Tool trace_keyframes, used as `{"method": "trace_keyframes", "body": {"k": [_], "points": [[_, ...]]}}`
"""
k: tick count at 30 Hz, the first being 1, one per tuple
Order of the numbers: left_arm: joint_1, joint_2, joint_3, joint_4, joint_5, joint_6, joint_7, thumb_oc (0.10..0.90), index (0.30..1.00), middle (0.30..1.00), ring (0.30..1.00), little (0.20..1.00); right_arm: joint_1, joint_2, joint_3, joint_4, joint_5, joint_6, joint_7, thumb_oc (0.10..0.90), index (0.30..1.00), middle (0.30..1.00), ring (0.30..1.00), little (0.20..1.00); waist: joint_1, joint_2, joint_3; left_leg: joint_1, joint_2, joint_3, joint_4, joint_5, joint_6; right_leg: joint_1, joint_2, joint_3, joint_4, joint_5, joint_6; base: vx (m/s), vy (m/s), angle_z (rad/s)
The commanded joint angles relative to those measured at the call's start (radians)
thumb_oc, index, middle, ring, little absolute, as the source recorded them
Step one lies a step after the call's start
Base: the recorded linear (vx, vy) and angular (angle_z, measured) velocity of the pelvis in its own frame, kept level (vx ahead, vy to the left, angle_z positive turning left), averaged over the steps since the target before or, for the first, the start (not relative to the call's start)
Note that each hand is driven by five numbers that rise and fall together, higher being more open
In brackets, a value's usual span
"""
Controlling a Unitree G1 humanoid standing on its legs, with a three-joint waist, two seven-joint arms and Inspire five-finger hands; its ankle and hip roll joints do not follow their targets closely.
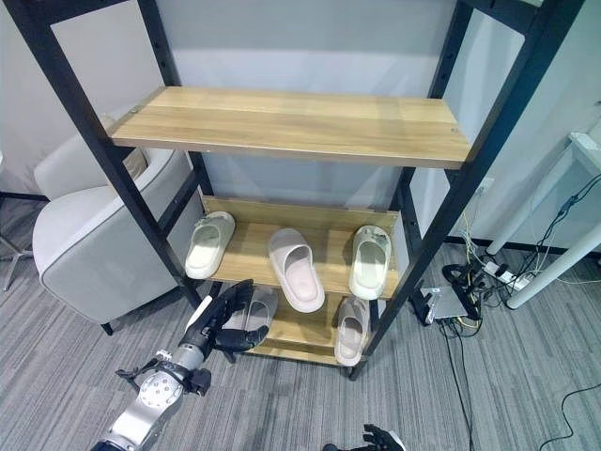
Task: Arrange the slippers neatly on the shoe rack.
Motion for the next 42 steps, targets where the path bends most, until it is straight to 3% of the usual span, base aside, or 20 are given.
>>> {"method": "trace_keyframes", "body": {"k": [1,3,5,6,10,12,14,16,18,20,22,23,25,29,32,34,42], "points": [[-0.157,-0.006,0.034,-0.121,0.035,-0.097,0.035,0.800,0.900,0.900,0.900,0.900,-0.005,-0.046,0.005,-0.031,0.011,-0.016,-0.009,0.800,0.900,0.900,0.900,0.900,-0.024,-0.029,0.034,-0.106,-0.020,0.032,0.134,-0.002,-0.033,0.035,0.052,0.060,0.121,-0.195,-0.032,0.05,-0.083,0.40],[-0.162,-0.002,0.035,-0.121,0.034,-0.098,0.038,0.800,0.900,0.900,0.900,0.900,-0.009,-0.051,0.005,-0.028,0.015,-0.014,-0.009,0.800,0.900,0.900,0.900,0.900,-0.022,-0.031,0.046,-0.151,-0.025,0.039,0.223,0.010,-0.038,0.038,0.054,0.064,0.139,-0.202,-0.040,0.06,-0.044,0.07],[-0.150,-0.004,0.047,-0.131,0.018,-0.098,0.044,0.800,0.900,0.900,0.900,0.900,-0.013,-0.057,-0.007,-0.018,0.026,-0.011,-0.012,0.800,0.900,0.900,0.900,0.900,-0.014,-0.027,0.052,-0.213,-0.030,0.070,0.195,0.022,-0.017,0.054,0.052,0.066,0.134,-0.214,-0.028,0.23,0.025,0.02],[-0.143,-0.001,0.052,-0.131,0.023,-0.098,0.051,0.800,0.900,0.900,0.900,0.900,-0.014,-0.058,-0.011,-0.015,0.027,-0.009,-0.011,0.800,0.900,0.900,0.900,0.900,0.001,-0.024,0.051,-0.261,-0.043,0.080,0.157,0.060,-0.014,0.074,0.058,0.084,0.127,-0.226,-0.023,0.22,0.043,-0.12],[-0.138,0.002,0.067,-0.147,0.026,-0.098,0.059,0.800,0.900,0.900,0.900,0.900,-0.023,-0.057,-0.016,-0.013,0.028,-0.008,-0.018,0.800,0.900,0.900,0.900,0.900,0.035,-0.020,0.058,-0.317,-0.060,0.072,0.114,0.120,-0.021,0.119,0.068,0.144,0.128,-0.253,-0.022,0.20,0.071,-0.52],[-0.133,0.006,0.067,-0.154,0.027,-0.102,0.058,0.800,0.900,0.900,0.900,0.900,-0.019,-0.041,-0.020,-0.007,0.019,-0.006,-0.014,0.800,0.900,0.900,0.900,0.900,0.045,-0.019,0.032,-0.287,-0.049,0.069,0.086,0.125,-0.011,0.149,0.052,0.180,0.121,-0.257,-0.003,0.27,0.181,-0.32],[-0.133,0.009,0.065,-0.159,0.026,-0.101,0.056,0.800,0.900,0.900,0.900,0.900,-0.018,-0.037,-0.022,-0.004,0.017,-0.003,-0.012,0.800,0.900,0.900,0.900,0.900,0.047,-0.029,0.024,-0.280,-0.051,0.078,0.092,0.116,-0.004,0.154,0.033,0.193,0.120,-0.251,0.010,0.22,0.161,-0.43],[-0.130,0.020,0.061,-0.171,0.023,-0.099,0.042,0.800,0.900,0.900,0.900,0.900,-0.010,-0.017,-0.018,-0.002,0.013,0.001,0.002,0.800,0.900,0.900,0.900,0.900,0.051,-0.057,0.002,-0.258,-0.061,0.112,0.108,0.072,0.018,0.157,-0.021,0.214,0.120,-0.238,0.043,0.24,0.166,-0.52],[-0.130,0.026,0.062,-0.176,0.021,-0.098,0.039,0.800,0.900,0.900,0.900,0.900,-0.014,-0.013,-0.017,-0.002,0.010,0.004,0.006,0.800,0.900,0.900,0.900,0.900,0.058,-0.061,-0.002,-0.259,-0.060,0.125,0.115,0.067,0.027,0.143,-0.033,0.226,0.131,-0.222,0.056,0.11,0.098,-0.57],[-0.129,0.038,0.059,-0.187,0.018,-0.094,0.036,0.800,0.900,0.900,0.900,0.900,-0.022,-0.006,-0.014,-0.004,0.006,0.006,0.012,0.800,0.900,0.900,0.900,0.900,0.065,-0.071,-0.002,-0.243,-0.073,0.136,0.128,0.027,0.047,0.109,-0.059,0.227,0.203,-0.206,0.081,0.14,0.129,-0.67],[-0.133,0.052,0.056,-0.193,0.018,-0.091,0.033,0.800,0.900,0.900,0.900,0.900,-0.045,-0.001,-0.001,-0.018,0.003,0.008,0.017,0.800,0.900,0.900,0.900,0.900,0.060,-0.067,0.018,-0.228,-0.075,0.145,0.136,0.008,0.067,0.027,-0.067,0.228,0.329,-0.126,0.117,0.05,0.130,-0.62],[-0.134,0.056,0.056,-0.194,0.018,-0.091,0.031,0.800,0.900,0.900,0.900,0.900,-0.050,0.002,0.001,-0.022,0.001,0.008,0.017,0.800,0.900,0.900,0.900,0.900,0.059,-0.061,0.022,-0.221,-0.073,0.148,0.136,0.000,0.073,0.001,-0.067,0.217,0.367,-0.117,0.123,0.04,0.138,-0.42],[-0.135,0.059,0.057,-0.195,0.024,-0.086,0.028,0.800,0.900,0.900,0.900,0.900,-0.058,0.008,0.006,-0.023,-0.002,0.007,0.016,0.800,0.900,0.900,0.900,0.900,0.050,-0.047,0.032,-0.190,-0.073,0.143,0.131,-0.015,0.086,-0.063,-0.061,0.164,0.434,-0.104,0.115,0.12,0.131,-0.33],[-0.119,0.064,0.067,-0.214,0.043,-0.082,0.019,0.800,0.900,0.900,0.900,0.900,-0.049,-0.003,0.032,-0.018,-0.009,0.011,0.015,0.800,0.900,0.900,0.900,0.900,0.019,-0.042,0.037,-0.096,-0.087,0.116,0.084,-0.044,0.091,-0.119,-0.010,0.087,0.300,-0.153,0.066,0.20,0.020,-0.13],[-0.109,0.047,0.074,-0.223,0.047,-0.090,0.037,0.800,0.900,0.900,0.900,0.900,-0.033,0.000,0.027,-0.021,0.006,0.004,0.019,0.800,0.900,0.900,0.900,0.900,0.023,-0.062,0.028,-0.079,-0.104,0.111,0.071,-0.047,0.079,-0.039,-0.006,0.086,0.172,-0.153,0.051,0.10,-0.060,0.34],[-0.110,0.040,0.088,-0.233,0.075,-0.084,0.041,0.800,0.900,0.900,0.900,0.900,-0.026,-0.006,0.020,-0.023,0.007,0.000,0.014,0.800,0.900,0.900,0.900,0.900,0.029,-0.059,0.000,-0.052,-0.096,0.112,0.007,-0.010,0.064,0.006,0.012,0.082,0.097,-0.132,0.038,0.09,-0.084,0.44],[-0.161,0.013,0.093,-0.187,0.188,-0.057,0.103,0.800,0.900,0.900,0.900,0.900,0.005,-0.007,0.024,-0.035,0.015,0.000,0.026,0.800,0.900,0.900,0.900,0.900,0.004,-0.047,-0.028,-0.010,-0.083,0.101,-0.071,0.026,0.039,0.068,0.044,0.071,0.000,-0.124,0.024,0.04,-0.057,0.05]]}}
